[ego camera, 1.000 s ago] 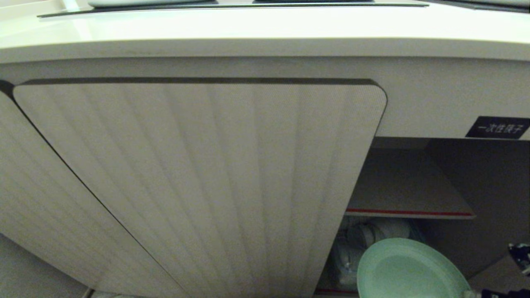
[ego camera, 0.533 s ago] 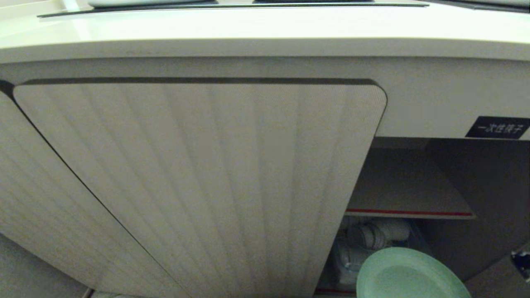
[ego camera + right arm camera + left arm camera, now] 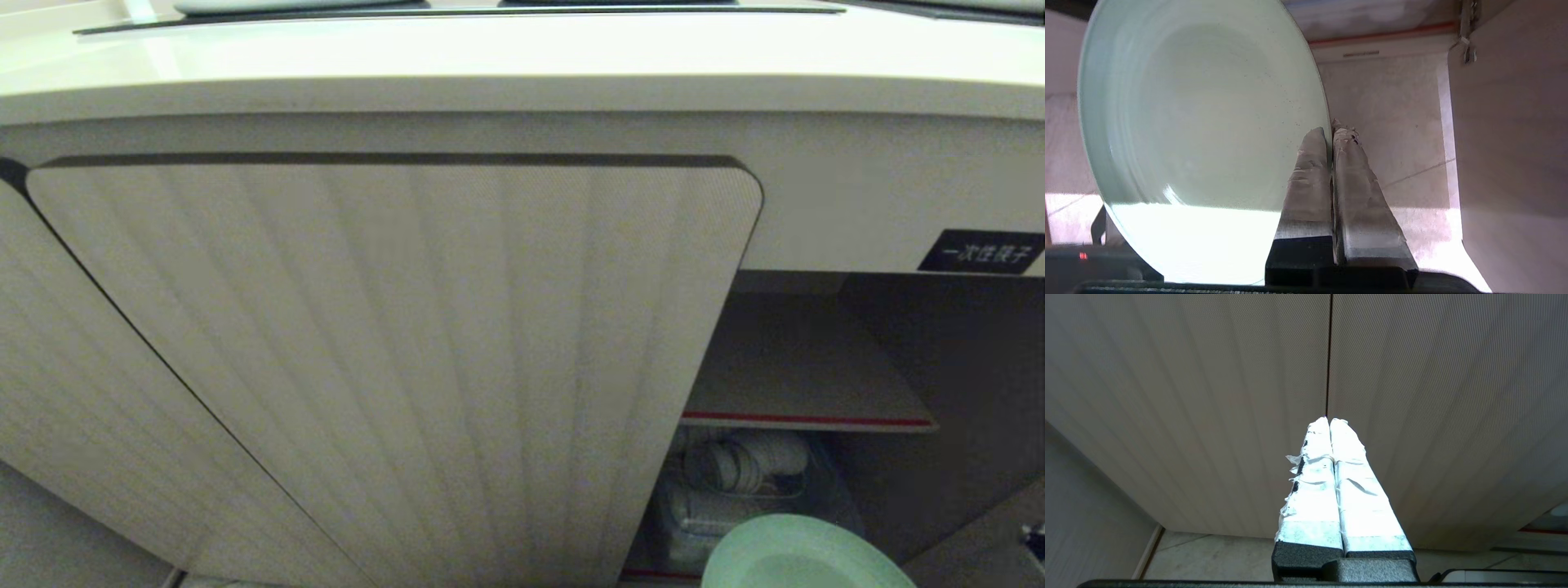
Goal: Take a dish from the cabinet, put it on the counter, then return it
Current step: Place it on the table
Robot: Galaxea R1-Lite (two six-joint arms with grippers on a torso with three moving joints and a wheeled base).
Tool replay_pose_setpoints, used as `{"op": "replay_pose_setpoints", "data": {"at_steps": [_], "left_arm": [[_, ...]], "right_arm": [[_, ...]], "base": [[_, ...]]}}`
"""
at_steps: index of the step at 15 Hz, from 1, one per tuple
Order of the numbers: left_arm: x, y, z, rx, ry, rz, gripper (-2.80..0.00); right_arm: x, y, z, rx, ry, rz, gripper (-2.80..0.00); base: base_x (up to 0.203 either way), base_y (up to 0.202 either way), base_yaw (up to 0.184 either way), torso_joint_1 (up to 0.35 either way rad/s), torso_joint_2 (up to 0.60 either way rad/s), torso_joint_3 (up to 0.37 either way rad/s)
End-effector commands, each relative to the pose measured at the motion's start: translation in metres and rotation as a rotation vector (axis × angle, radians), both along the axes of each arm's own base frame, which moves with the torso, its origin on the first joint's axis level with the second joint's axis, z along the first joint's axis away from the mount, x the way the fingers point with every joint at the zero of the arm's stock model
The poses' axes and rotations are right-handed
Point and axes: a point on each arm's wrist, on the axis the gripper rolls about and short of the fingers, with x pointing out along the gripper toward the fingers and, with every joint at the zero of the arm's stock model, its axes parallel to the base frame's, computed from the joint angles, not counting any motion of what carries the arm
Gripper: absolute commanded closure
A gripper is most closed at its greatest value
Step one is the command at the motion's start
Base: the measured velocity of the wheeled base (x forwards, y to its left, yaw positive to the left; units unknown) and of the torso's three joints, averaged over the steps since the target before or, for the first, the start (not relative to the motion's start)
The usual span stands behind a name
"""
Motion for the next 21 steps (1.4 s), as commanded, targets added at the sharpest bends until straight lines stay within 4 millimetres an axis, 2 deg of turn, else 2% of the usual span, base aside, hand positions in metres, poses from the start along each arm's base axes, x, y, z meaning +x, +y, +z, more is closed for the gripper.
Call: {"op": "replay_pose_setpoints", "data": {"at_steps": [1,7,21], "left_arm": [[0.0,0.0,0.0,0.0,0.0,-0.001,0.0],[0.0,0.0,0.0,0.0,0.0,0.0,0.0],[0.0,0.0,0.0,0.0,0.0,-0.001,0.0]], "right_arm": [[-0.006,0.0,0.002,0.005,-0.027,0.004,0.0],[-0.014,0.0,0.001,0.036,-0.016,0.045,0.0],[-0.017,0.0,-0.001,0.072,0.041,0.044,0.0]], "base": [[0.0,0.0,0.0,0.0,0.0,0.0],[0.0,0.0,0.0,0.0,0.0,0.0],[0.0,0.0,0.0,0.0,0.0,0.0]]}}
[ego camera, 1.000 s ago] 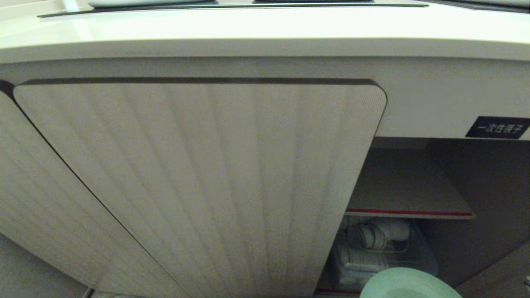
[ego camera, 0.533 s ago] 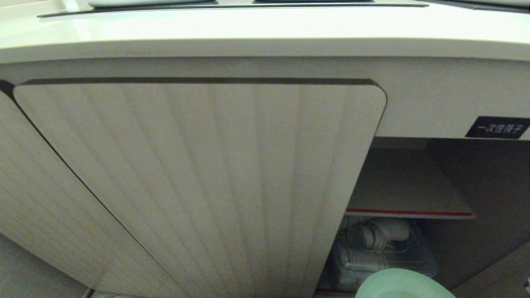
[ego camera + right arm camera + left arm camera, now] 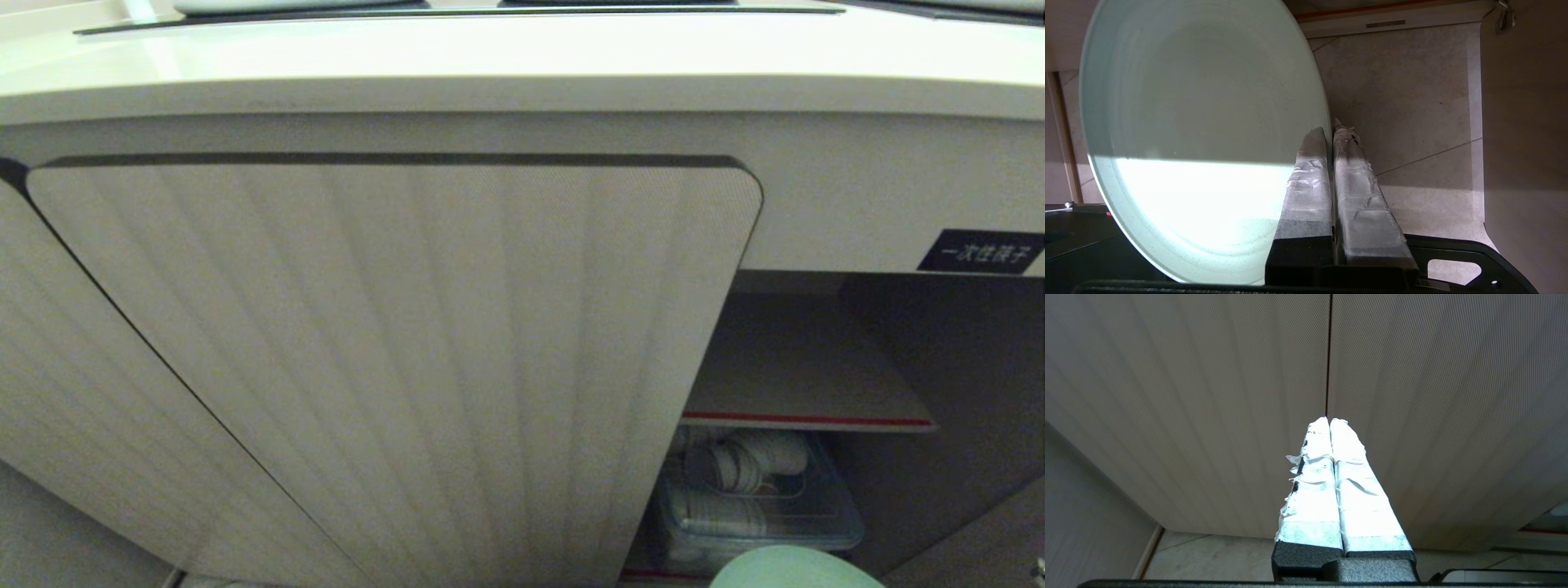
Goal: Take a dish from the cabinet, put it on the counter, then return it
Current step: Place it on the table
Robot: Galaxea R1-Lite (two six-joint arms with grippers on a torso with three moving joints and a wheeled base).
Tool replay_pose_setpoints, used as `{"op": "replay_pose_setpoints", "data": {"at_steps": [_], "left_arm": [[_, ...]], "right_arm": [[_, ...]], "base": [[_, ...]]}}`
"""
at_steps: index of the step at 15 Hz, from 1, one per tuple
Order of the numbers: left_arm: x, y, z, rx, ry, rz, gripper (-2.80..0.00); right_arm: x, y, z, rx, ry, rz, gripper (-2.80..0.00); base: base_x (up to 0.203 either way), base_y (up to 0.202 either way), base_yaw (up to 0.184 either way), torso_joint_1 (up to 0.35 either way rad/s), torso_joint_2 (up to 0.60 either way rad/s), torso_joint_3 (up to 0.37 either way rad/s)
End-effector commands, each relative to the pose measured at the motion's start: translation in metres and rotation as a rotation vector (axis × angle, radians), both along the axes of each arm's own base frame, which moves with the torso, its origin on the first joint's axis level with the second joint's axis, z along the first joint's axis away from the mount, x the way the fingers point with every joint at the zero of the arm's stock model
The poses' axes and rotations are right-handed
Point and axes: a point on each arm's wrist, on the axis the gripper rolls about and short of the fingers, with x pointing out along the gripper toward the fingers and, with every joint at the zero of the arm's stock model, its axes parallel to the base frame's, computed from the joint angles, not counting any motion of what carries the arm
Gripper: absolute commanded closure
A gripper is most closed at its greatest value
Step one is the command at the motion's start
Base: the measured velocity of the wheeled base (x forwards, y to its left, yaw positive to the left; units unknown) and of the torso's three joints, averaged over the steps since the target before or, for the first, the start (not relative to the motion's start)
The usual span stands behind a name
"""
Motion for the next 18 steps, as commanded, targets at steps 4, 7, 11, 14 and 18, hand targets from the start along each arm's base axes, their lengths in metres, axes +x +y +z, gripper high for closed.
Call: {"op": "replay_pose_setpoints", "data": {"at_steps": [4,7,11,14,18], "left_arm": [[0.0,0.0,0.0,0.0,0.0,0.002,0.0],[0.0,0.0,0.0,0.0,0.0,0.001,0.0],[0.0,0.0,0.0,0.0,0.0,0.0,0.0],[0.0,0.0,0.0,0.0,0.0,0.0,0.0],[0.0,0.0,0.0,0.0,0.0,0.0,0.0]], "right_arm": [[0.0007,0.0001,-0.0003,0.0,0.01,0.0,0.0],[0.0006,0.0001,0.0,-0.006,0.004,0.006,0.0],[-0.0013,0.0003,0.0008,-0.005,-0.007,0.014,0.0],[-0.0031,0.0021,0.0023,-0.005,-0.028,0.054,0.0],[-0.0046,0.0031,0.0032,-0.017,-0.049,0.094,0.0]], "base": [[0.0,0.0,0.0,0.0,0.0,0.0],[0.0,0.0,0.0,0.0,0.0,0.0],[0.0,0.0,0.0,0.0,0.0,0.0],[0.0,0.0,0.0,0.0,0.0,0.0],[0.0,0.0,0.0,0.0,0.0,0.0]]}}
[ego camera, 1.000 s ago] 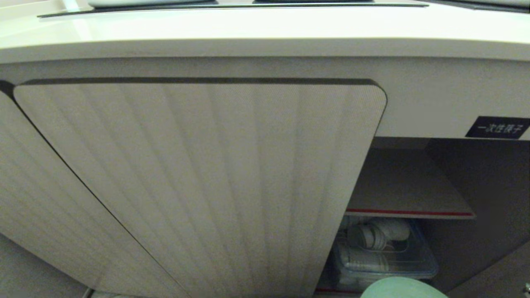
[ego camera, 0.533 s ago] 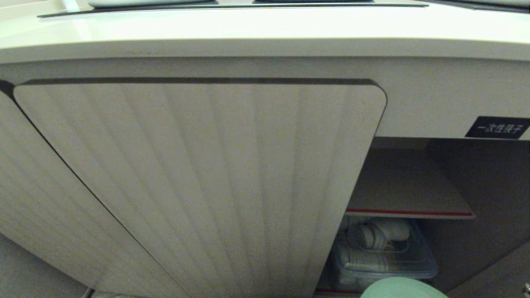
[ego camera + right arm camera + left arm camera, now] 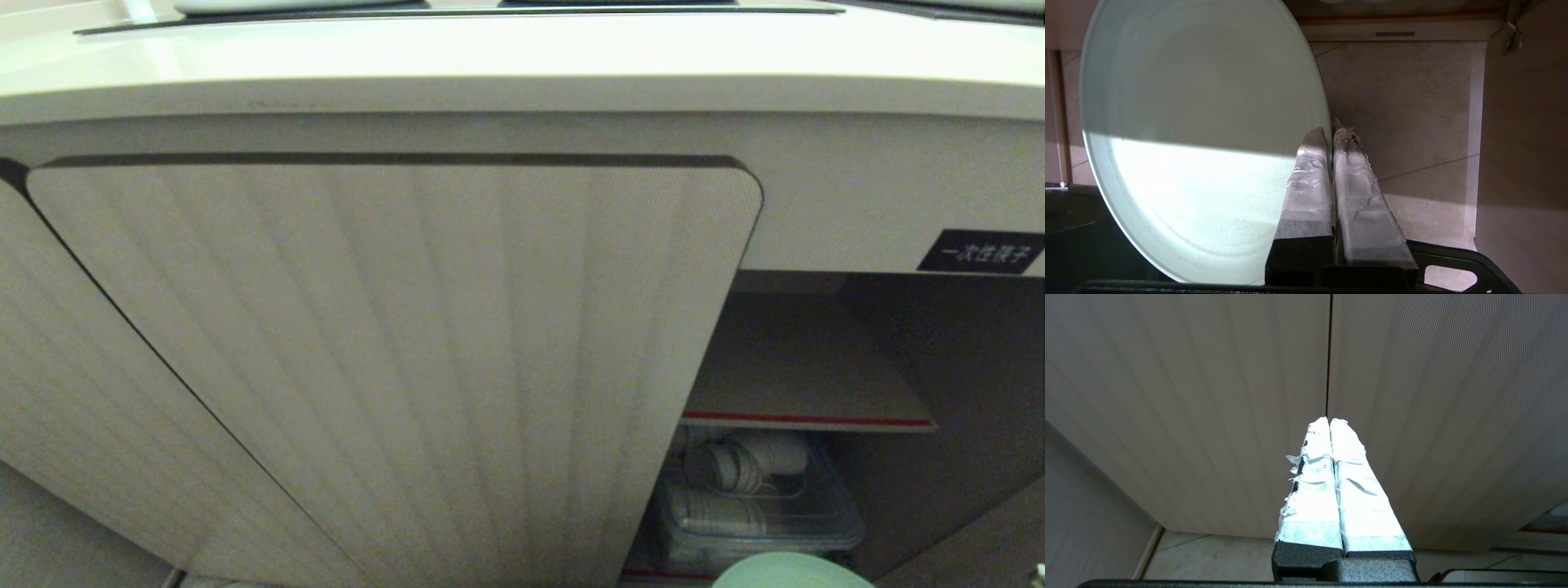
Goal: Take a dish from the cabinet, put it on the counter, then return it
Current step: Place it on the table
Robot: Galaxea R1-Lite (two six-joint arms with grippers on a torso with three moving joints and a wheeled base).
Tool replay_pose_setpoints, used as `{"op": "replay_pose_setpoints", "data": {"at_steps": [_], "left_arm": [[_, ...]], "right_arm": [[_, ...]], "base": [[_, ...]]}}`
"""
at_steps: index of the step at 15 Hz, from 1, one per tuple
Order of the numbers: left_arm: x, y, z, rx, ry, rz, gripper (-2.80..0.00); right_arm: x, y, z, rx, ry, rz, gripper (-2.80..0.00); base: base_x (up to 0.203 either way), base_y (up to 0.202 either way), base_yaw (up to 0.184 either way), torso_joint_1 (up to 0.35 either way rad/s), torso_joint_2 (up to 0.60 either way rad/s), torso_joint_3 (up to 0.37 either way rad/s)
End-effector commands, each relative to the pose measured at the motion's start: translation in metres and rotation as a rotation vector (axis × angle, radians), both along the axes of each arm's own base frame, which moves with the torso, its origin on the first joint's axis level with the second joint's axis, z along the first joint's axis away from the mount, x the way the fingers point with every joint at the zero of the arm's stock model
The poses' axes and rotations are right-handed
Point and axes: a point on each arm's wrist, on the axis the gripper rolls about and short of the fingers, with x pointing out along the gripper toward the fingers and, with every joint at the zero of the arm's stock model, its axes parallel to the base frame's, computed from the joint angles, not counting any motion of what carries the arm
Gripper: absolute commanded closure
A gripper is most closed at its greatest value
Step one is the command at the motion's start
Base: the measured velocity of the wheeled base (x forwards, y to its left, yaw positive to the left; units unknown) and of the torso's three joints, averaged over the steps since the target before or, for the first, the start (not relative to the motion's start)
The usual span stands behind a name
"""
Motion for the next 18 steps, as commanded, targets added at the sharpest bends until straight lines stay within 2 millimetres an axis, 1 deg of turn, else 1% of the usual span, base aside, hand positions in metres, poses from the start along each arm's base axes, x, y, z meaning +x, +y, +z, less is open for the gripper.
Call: {"op": "replay_pose_setpoints", "data": {"at_steps": [1,4,18], "left_arm": [[0.0,0.0,0.0,-0.001,0.0,0.001,0.0],[0.0,0.0,0.0,-0.001,0.0,0.0,0.0],[0.0,0.0,0.0,-0.001,0.0,0.001,0.0]], "right_arm": [[-0.0012,0.0013,0.0003,0.002,-0.009,0.03,0.0],[-0.0019,0.003,0.0007,-0.001,-0.016,0.066,0.0],[-0.001,0.0032,-0.0003,-0.023,-0.011,0.086,0.0]], "base": [[0.0,0.0,0.0,0.0,0.0,0.0],[0.0,0.0,0.0,0.0,0.0,0.0],[0.0,0.0,0.0,0.0,0.0,0.0]]}}
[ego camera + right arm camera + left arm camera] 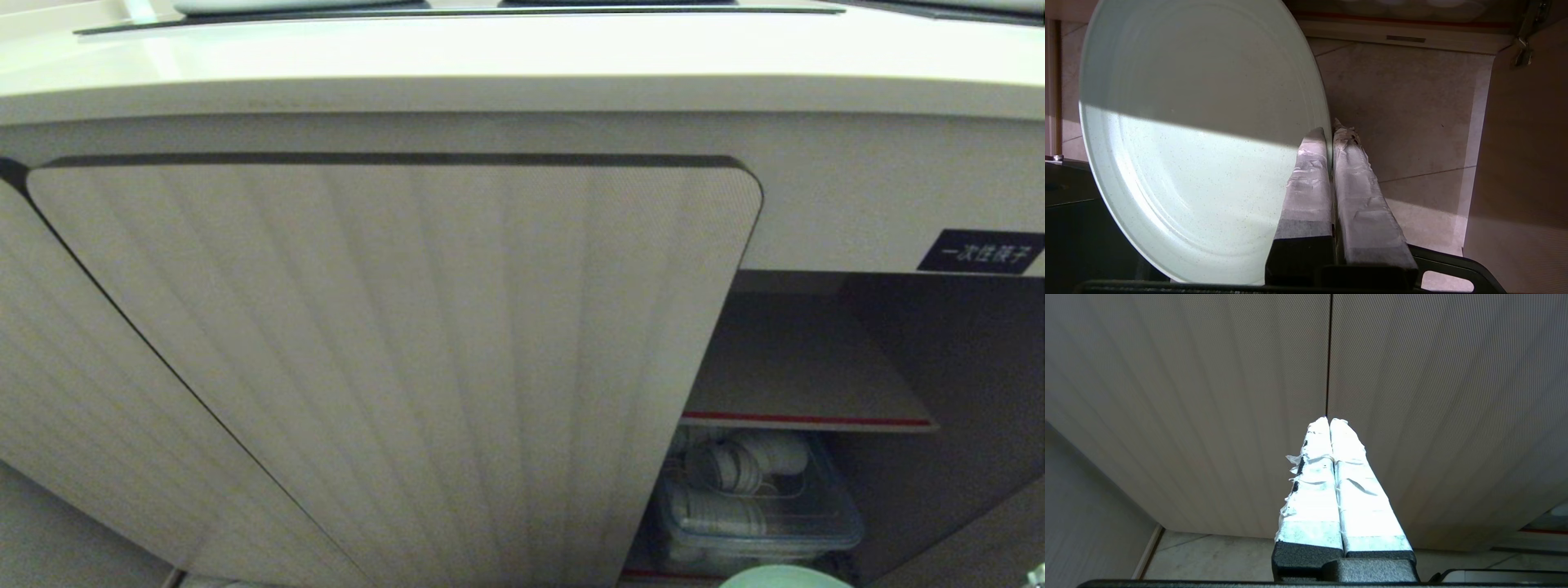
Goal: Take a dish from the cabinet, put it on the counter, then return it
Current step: Place it on the table
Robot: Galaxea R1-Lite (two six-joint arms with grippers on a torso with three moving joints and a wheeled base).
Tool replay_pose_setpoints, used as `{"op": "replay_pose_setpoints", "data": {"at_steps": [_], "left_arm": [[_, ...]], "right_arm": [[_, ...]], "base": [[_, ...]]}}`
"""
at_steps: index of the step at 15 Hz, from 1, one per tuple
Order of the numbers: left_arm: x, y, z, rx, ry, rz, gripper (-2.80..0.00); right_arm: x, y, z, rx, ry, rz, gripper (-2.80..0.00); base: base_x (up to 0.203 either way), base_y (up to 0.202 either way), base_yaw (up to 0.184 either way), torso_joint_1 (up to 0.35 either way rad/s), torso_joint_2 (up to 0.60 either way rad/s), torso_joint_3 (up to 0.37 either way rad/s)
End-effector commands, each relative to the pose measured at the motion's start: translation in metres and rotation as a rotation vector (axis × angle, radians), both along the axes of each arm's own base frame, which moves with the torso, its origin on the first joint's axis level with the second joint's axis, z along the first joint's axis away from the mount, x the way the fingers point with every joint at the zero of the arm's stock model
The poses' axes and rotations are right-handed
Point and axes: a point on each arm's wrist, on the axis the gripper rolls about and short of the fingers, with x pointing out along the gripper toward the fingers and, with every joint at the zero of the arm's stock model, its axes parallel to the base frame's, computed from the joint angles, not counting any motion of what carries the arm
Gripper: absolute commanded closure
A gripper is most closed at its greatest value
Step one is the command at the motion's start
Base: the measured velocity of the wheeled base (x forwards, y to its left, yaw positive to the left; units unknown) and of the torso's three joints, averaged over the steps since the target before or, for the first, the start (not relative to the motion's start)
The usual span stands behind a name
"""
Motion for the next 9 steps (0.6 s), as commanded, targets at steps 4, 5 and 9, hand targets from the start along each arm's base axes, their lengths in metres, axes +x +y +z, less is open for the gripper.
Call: {"op": "replay_pose_setpoints", "data": {"at_steps": [4,5,9], "left_arm": [[0.0,0.0,0.0,0.0,0.0,0.001,0.0],[0.0,0.0,0.0,0.0,0.0,0.0,0.0],[0.0,0.0,0.0,0.0,0.0,0.0,0.0]], "right_arm": [[0.0004,0.0002,-0.0002,0.003,0.006,-0.002,0.0],[0.0006,0.0002,-0.0004,0.004,0.01,-0.004,0.0],[0.0014,0.0001,-0.0009,0.003,0.019,-0.01,0.0]], "base": [[0.0,0.0,0.0,0.0,0.0,0.0],[0.0,0.0,0.0,0.0,0.0,0.0],[0.0,0.0,0.0,0.0,0.0,0.0]]}}
